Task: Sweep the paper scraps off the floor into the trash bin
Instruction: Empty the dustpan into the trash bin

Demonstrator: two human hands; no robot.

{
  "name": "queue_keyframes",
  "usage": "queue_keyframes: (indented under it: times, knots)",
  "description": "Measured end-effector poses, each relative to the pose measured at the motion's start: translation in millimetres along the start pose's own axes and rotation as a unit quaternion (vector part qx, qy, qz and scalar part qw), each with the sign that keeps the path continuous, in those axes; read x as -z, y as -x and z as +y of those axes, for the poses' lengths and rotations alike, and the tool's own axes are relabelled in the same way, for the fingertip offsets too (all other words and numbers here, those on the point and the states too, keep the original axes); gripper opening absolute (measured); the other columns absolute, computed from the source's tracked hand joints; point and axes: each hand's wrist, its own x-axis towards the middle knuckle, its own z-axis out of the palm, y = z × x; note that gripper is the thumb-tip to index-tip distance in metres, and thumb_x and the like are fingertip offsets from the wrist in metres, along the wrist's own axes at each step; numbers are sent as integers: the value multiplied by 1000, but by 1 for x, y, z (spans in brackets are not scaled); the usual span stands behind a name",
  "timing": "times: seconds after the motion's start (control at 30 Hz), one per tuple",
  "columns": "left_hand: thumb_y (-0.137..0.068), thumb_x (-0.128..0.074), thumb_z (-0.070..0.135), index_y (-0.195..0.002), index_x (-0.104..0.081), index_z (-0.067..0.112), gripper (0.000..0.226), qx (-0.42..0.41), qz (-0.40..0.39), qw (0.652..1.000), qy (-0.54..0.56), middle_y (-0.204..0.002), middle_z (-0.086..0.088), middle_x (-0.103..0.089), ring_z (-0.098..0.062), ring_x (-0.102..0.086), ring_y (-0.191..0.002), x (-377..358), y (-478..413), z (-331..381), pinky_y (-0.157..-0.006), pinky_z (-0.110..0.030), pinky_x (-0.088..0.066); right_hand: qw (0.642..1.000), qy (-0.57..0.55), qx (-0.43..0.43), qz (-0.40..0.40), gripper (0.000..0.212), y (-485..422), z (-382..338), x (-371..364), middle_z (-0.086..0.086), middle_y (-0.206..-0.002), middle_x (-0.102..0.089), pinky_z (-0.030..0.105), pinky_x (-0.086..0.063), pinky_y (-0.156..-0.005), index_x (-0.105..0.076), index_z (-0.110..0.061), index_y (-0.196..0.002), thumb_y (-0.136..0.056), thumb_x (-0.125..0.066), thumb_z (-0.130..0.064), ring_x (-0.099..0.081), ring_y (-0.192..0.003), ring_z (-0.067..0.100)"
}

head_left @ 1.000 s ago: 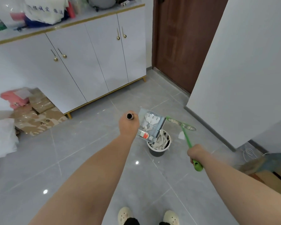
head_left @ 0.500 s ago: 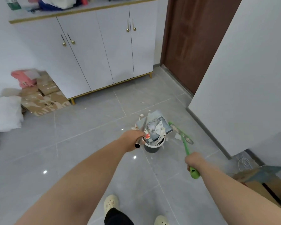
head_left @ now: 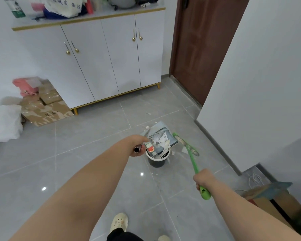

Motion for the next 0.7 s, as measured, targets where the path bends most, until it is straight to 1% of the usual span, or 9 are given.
queue_keyframes:
  times: [0.07,0.17,0.23,0.3,0.4,0.5,0.57,0.63,0.7]
  knots:
    - [-97,-48,6,-89,-46,7,8,6,-1,1000,-24,-48,-1,-39,-4,-33,-24,-10,1,0,-28,-10,-31,1000,1,0,1,23,1,2,2,12,-50,-51,18,-37,-35,-43,0,-68,-91,-38,3,-45,-22,12]
    - [-98,-38,1,-87,-41,9,14,-17,2,1000,-19,-59,-2,-34,-4,-32,-23,-17,0,0,-28,-9,-28,1000,7,-1,10,26,3,2,4,9,-39,-50,22,-40,-41,-42,1,-64,-90,-39,3,-49,-37,18]
    - [-99,-36,1,-89,-41,9,13,-28,-3,999,-16,-58,-2,-35,-4,-32,-23,-19,4,-2,-28,-10,-28,1000,30,-4,8,31,8,-1,5,3,-28,-47,21,-40,-41,-44,-2,-60,-91,-40,2,-49,-39,15]
    - [-100,-37,2,-89,-41,8,13,-29,-6,1000,-10,-49,-2,-39,-4,-32,-23,-19,8,-4,-28,-10,-27,998,55,-2,3,36,11,-7,7,-4,-21,-41,22,-43,-50,-46,-5,-57,-92,-41,0,-48,-45,12]
    - [-100,-37,2,-84,-41,8,17,-39,0,999,-2,-37,0,-39,-3,-32,-23,-21,15,-9,-27,-10,-26,997,75,5,5,38,12,-10,8,-2,-29,-47,25,-44,-63,-44,-6,-56,-93,-41,0,-47,-48,12]
    - [-99,-37,0,-83,-41,8,19,-50,3,999,11,-55,-2,-36,-3,-32,-24,-21,16,-12,-28,-10,-26,998,58,-3,13,35,10,-7,7,1,-30,-47,27,-44,-57,-43,-5,-59,-93,-41,0,-48,-47,14]
    - [-99,-36,-1,-82,-41,7,19,-56,6,998,16,-59,-3,-34,-3,-32,-24,-19,16,-13,-28,-10,-26,999,44,-5,13,34,10,-6,6,4,-41,-51,25,-41,-49,-42,-4,-60,-94,-40,-1,-48,-47,15]
    - [-99,-36,-1,-83,-42,7,18,-59,5,998,16,-59,-2,-34,-3,-32,-24,-17,17,-14,-27,-11,-26,999,40,-3,10,34,12,-6,4,6,-53,-51,25,-42,-53,-42,-4,-61,-94,-39,-1,-49,-48,15]
    - [-98,-37,-1,-84,-42,6,17,-62,7,998,23,-60,-2,-33,-4,-32,-24,-15,17,-13,-27,-11,-26,999,41,-2,8,34,13,-6,2,6,-55,-51,27,-44,-60,-43,-3,-61,-94,-39,-1,-49,-48,15]
